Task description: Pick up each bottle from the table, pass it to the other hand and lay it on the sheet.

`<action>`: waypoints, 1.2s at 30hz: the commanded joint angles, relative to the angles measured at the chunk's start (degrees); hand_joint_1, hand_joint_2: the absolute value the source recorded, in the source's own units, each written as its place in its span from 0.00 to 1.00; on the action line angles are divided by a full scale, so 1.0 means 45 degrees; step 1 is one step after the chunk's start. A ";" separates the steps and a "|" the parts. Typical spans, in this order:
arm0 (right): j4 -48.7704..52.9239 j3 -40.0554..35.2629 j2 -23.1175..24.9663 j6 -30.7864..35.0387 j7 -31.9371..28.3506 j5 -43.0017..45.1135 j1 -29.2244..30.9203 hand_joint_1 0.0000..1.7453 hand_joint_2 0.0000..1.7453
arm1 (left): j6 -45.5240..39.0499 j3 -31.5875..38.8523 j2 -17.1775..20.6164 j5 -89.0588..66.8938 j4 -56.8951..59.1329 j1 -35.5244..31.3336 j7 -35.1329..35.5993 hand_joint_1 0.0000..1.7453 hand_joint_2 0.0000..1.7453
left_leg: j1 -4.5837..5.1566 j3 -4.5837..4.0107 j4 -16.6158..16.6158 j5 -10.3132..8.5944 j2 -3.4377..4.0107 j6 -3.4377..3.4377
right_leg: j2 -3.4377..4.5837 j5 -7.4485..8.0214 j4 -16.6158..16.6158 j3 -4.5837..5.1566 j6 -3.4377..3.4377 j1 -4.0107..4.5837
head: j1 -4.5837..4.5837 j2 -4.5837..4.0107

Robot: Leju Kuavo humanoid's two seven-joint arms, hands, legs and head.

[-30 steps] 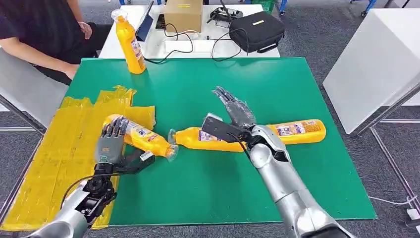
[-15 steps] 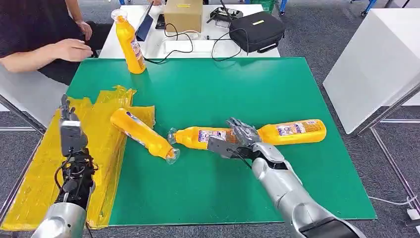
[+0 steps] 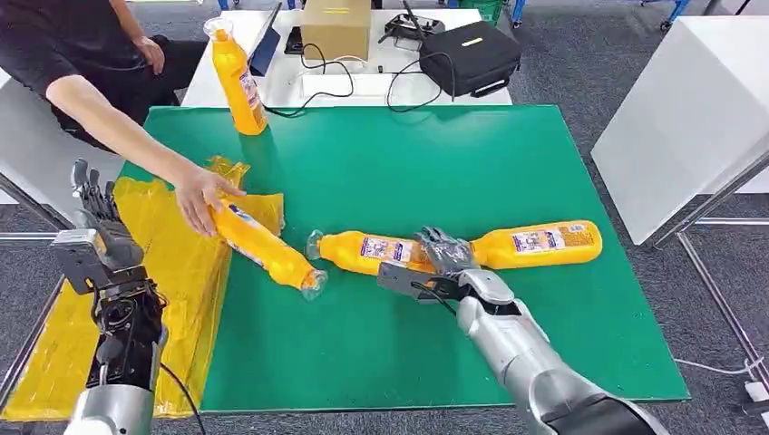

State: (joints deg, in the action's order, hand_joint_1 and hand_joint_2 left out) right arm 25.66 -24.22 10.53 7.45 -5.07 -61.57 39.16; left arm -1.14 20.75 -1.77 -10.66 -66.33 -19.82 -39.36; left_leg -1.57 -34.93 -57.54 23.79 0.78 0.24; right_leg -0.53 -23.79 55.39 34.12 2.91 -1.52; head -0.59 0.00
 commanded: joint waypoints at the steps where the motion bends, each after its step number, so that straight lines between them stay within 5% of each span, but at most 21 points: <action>1: -0.1791 -0.0821 0.1099 0.0135 0.0823 -0.0753 0.0738 0.00 1.00 | 0.0164 -0.0835 -0.0768 0.0049 -0.1329 0.0408 -0.0141 0.00 0.00 | 0.0000 0.0051 -0.0017 0.0033 -0.0002 0.0023 | 0.0022 -0.0030 0.0021 -0.0043 -0.0053 0.0007 | 0.0000 0.0000; 3: -0.1903 -0.0945 0.1249 0.0009 0.0937 -0.0901 0.0616 0.00 1.00 | 0.0184 -0.0851 -0.0737 0.0141 -0.1281 0.0378 -0.0141 0.00 0.00 | -0.0004 0.0023 -0.0005 0.0012 -0.0009 0.0012 | 0.0006 -0.0013 0.0008 -0.0022 -0.0035 0.0009 | -0.0005 0.0000; 4: -0.1912 -0.0896 0.1336 0.0016 0.0934 -0.0851 0.0500 0.88 1.00 | 0.0187 -0.0862 -0.0713 0.0176 -0.1315 0.0401 -0.0141 0.00 0.00 | 0.0000 0.0044 -0.0003 0.0018 -0.0009 0.0015 | 0.0010 -0.0022 0.0014 -0.0036 -0.0048 0.0006 | 0.0000 0.0000; 5: -0.1954 -0.0986 0.1372 0.0007 0.0984 -0.0961 0.0421 1.00 1.00 | 0.0180 -0.0882 -0.0692 0.0230 -0.1376 0.0458 -0.0141 0.00 0.00 | -0.0005 0.0043 0.0001 0.0015 -0.0018 0.0012 | -0.0001 -0.0020 0.0006 -0.0040 -0.0043 0.0010 | 0.0000 0.0000; 15: -0.1956 -0.0858 0.1396 0.0168 0.1251 -0.1130 -0.0064 1.00 1.00 | 0.0784 -0.1112 -0.0559 0.0833 -0.1111 0.0608 -0.0141 0.00 0.00 | 0.0002 0.0050 0.0019 0.0001 -0.0037 0.0012 | -0.0025 -0.0014 -0.0008 -0.0052 -0.0026 0.0001 | 0.0000 0.0000; 20: -0.1748 -0.0095 0.1308 0.0646 0.1348 -0.1137 -0.0327 1.00 1.00 | 0.3021 -0.0928 -0.0372 0.1641 0.1807 -0.0480 0.0463 0.00 0.00 | 0.0003 0.0076 0.0031 -0.0008 -0.0066 0.0011 | -0.0051 -0.0017 -0.0015 -0.0075 -0.0036 0.0001 | 0.0000 0.0000; 21: -0.1724 -0.0030 0.1304 0.0697 0.1329 -0.1122 -0.0335 1.00 1.00 | 0.3104 -0.0920 -0.0350 0.1686 0.1942 -0.0529 0.0439 0.00 1.00 | 0.0003 0.0071 0.0022 -0.0007 -0.0058 0.0008 | -0.0047 -0.0015 -0.0009 -0.0065 -0.0028 0.0000 | 0.0000 0.0000; 30: -0.0994 0.1108 0.1276 0.1516 0.0570 -0.0343 -0.0316 1.00 1.00 | 0.3849 -0.0402 0.0090 0.2436 0.3359 -0.0835 0.0720 0.00 1.00 | -0.0001 0.0072 0.0009 0.0002 -0.0037 0.0012 | -0.0020 -0.0014 0.0003 -0.0068 -0.0041 0.0006 | 0.0000 0.0000; 33: 0.0178 0.2146 0.1186 0.2218 -0.0747 0.0691 -0.0433 1.00 1.00 | 0.5540 0.0003 0.0394 0.3748 0.4860 -0.1156 0.1781 0.00 1.00 | 0.0002 0.0068 0.0012 -0.0002 -0.0039 0.0011 | -0.0023 -0.0013 0.0004 -0.0061 -0.0039 0.0002 | 0.0000 0.0000; 36: 0.1990 0.2462 0.0923 0.1439 -0.1099 0.1208 -0.0690 1.00 1.00 | 0.6121 -0.0018 0.0569 0.4071 0.6290 -0.1621 0.1854 0.00 1.00 | 0.0011 0.0046 0.0004 -0.0005 -0.0038 0.0012 | -0.0023 -0.0011 0.0017 -0.0043 -0.0037 -0.0007 | 0.0004 0.0000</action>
State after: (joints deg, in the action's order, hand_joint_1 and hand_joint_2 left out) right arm 23.12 -20.24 17.07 16.39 -6.09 -60.03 36.76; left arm 20.27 17.99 -1.80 3.68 -56.17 -21.03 -33.61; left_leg -1.57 -34.82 -57.54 23.77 0.74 0.23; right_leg -0.56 -23.78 55.42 34.03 2.90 -1.52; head -0.57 0.00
